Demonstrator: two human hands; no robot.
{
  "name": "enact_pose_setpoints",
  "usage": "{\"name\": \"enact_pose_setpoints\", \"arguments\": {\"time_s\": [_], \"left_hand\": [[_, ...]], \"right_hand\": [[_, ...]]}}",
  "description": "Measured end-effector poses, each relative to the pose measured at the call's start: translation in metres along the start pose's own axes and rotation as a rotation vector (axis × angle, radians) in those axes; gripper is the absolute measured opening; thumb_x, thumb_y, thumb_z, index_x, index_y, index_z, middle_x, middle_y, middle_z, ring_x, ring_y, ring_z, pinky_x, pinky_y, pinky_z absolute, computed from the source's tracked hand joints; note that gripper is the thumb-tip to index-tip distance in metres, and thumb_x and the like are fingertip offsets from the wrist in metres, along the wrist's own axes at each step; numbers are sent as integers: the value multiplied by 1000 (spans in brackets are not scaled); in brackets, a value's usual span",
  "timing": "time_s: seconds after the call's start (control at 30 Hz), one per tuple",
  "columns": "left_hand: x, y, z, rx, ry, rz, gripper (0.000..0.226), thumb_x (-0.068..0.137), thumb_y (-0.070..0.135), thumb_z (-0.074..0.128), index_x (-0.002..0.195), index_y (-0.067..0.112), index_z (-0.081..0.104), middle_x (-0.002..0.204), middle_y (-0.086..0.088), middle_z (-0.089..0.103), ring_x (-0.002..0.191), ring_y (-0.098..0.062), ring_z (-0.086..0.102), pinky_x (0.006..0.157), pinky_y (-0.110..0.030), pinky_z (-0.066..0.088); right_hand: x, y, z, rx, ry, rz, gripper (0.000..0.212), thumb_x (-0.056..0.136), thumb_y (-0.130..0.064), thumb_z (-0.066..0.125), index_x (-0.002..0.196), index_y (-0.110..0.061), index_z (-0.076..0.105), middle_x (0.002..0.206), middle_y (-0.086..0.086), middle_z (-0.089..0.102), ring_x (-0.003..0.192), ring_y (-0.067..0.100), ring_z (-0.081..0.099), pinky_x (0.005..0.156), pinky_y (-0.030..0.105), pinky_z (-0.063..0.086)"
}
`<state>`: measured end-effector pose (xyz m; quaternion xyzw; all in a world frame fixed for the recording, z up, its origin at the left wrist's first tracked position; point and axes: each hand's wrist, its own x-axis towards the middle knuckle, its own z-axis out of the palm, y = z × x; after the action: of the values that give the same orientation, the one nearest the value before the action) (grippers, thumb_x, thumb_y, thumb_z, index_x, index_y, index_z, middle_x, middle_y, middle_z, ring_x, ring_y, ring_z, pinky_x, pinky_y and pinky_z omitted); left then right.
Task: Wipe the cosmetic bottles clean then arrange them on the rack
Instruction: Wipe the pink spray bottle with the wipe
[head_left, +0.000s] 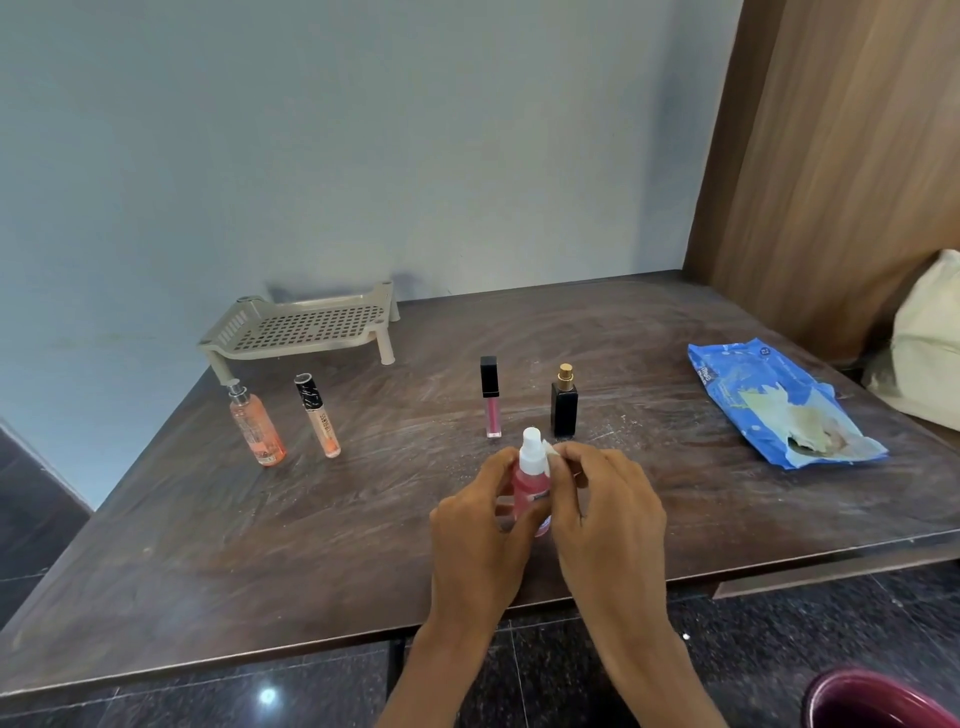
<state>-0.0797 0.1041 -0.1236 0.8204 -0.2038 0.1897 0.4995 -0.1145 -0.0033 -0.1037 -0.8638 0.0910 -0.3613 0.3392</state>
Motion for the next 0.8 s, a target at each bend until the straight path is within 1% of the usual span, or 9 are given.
{"name": "enact_pose_setpoints", "arguments": {"time_s": [0.13, 0.27, 0.4, 0.53, 0.6, 0.63, 0.7, 0.77, 0.8], "left_hand": [[-2, 2, -1, 5, 18, -11, 65, 78, 64, 56, 129, 23, 64, 107, 9, 76, 87, 4, 67, 71, 0, 48], [-2, 3, 1, 2, 25, -23, 60, 80, 58, 61, 128, 22, 65, 99, 17, 73, 76, 17, 61, 69, 0, 49], [-2, 1, 3, 28, 60, 9, 50, 82, 42, 68, 124, 16, 67, 92, 21, 66, 71, 25, 59, 65, 3, 46], [-2, 3, 2, 32, 65, 19, 59, 82, 56, 60, 125, 15, 67, 94, 9, 76, 78, 11, 64, 66, 2, 48], [-3, 4, 2, 9, 35, -10, 62, 81, 62, 54, 126, 21, 64, 99, 10, 75, 80, 10, 65, 71, -1, 50], [-3, 4, 2, -15, 14, -28, 57, 82, 60, 57, 127, 26, 62, 101, 15, 73, 82, 13, 65, 74, -3, 52], [-3, 2, 1, -90, -59, -46, 40, 88, 41, 67, 125, 32, 55, 105, 26, 67, 91, 14, 66, 82, -12, 56], [-3, 1, -2, -175, -137, -64, 37, 93, 22, 69, 126, 30, 55, 110, 26, 67, 102, 7, 67, 89, -19, 57], [-3, 0, -4, -206, -163, -71, 37, 95, 21, 67, 130, 28, 56, 113, 24, 69, 106, 4, 67, 92, -20, 56]], "right_hand": [[8, 1, 2, 10, -27, -3, 12, 95, -29, 59, 100, -23, 67, 90, -10, 64, 82, 11, 57, 69, 16, 38], [-9, -5, -1, 16, 47, 1, 12, 92, -26, 62, 99, -19, 69, 86, -10, 62, 77, 10, 58, 67, 11, 37], [-17, -9, -2, -2, 49, -43, 12, 89, -24, 65, 98, -17, 69, 85, -10, 62, 78, 9, 58, 68, 12, 40], [-10, -6, -3, -22, 36, -52, 10, 89, -23, 66, 96, -16, 69, 85, -8, 63, 78, 10, 57, 69, 7, 32], [-8, -4, -5, -6, 16, -29, 12, 91, -25, 63, 98, -16, 68, 88, -8, 63, 80, 9, 58, 68, 6, 33], [-8, -4, -5, -3, 11, -27, 13, 91, -25, 62, 99, -17, 68, 89, -9, 63, 82, 9, 58, 68, 7, 33], [-6, -3, -6, 4, -6, -18, 15, 92, -26, 60, 102, -17, 67, 92, -8, 63, 85, 9, 57, 69, 7, 34], [-5, -3, -5, 11, -25, -2, 17, 93, -28, 58, 104, -18, 66, 94, -9, 63, 87, 8, 57, 71, 11, 37], [-3, -2, -5, 15, -31, 3, 17, 94, -29, 57, 105, -19, 66, 94, -9, 63, 88, 9, 57, 72, 13, 38]]}}
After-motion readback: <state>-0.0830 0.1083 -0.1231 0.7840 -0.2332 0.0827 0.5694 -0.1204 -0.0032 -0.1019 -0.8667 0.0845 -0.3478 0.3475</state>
